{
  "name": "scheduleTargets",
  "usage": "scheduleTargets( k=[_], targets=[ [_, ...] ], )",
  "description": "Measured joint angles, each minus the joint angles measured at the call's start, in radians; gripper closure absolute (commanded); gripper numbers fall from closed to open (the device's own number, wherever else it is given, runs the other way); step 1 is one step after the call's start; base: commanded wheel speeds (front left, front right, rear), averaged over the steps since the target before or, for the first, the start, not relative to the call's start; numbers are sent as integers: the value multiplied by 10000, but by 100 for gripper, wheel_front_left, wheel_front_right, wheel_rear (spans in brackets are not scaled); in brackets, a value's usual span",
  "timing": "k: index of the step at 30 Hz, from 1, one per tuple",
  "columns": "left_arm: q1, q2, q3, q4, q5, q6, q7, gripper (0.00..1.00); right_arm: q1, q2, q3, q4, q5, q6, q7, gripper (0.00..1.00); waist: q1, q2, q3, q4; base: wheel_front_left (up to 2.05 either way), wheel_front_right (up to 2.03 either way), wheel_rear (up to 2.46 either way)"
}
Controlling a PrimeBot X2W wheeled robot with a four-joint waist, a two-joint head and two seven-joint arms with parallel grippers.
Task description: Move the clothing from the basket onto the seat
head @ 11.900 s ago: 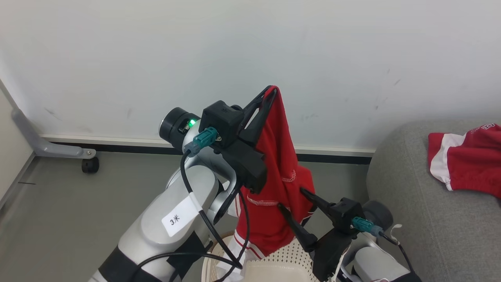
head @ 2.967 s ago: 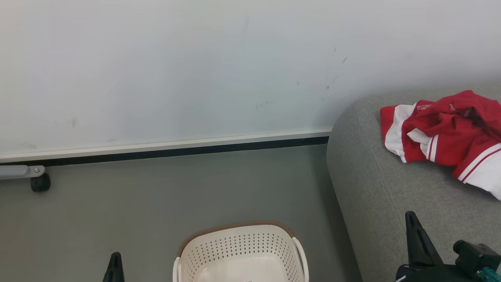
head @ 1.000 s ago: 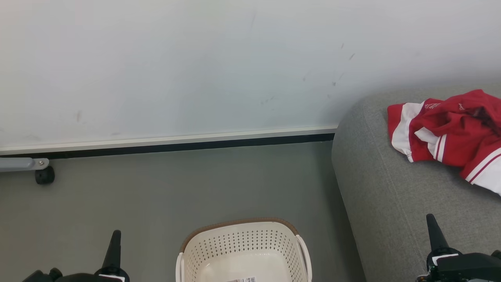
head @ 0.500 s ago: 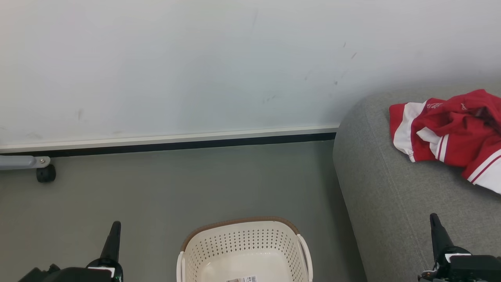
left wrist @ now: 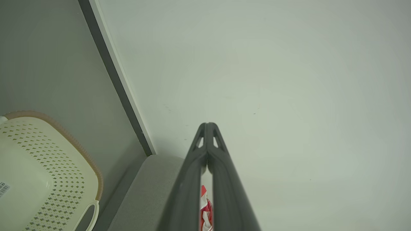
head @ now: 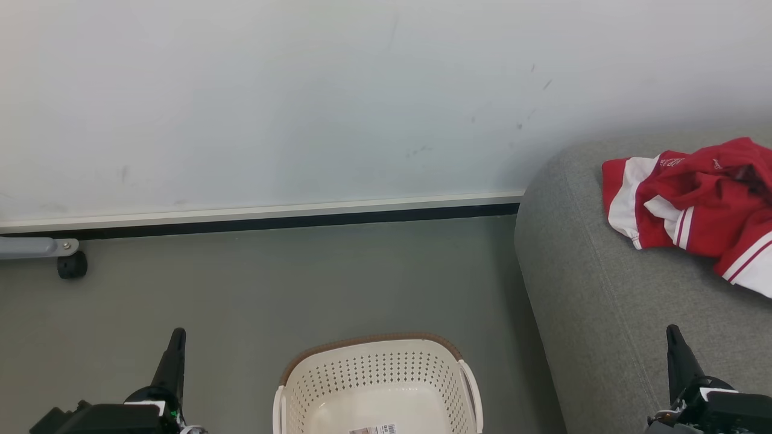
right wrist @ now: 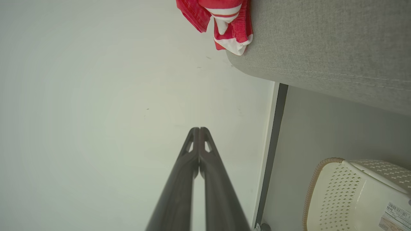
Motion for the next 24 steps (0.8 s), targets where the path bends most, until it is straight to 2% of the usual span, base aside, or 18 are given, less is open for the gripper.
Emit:
scheduleTargets(
  k=[24],
  targets=[
    [0, 0, 2, 13, -8, 0, 0, 100, 1, 4, -2, 4, 2, 2, 0, 100, 0, 0, -1, 0, 0, 0, 0]
  ],
)
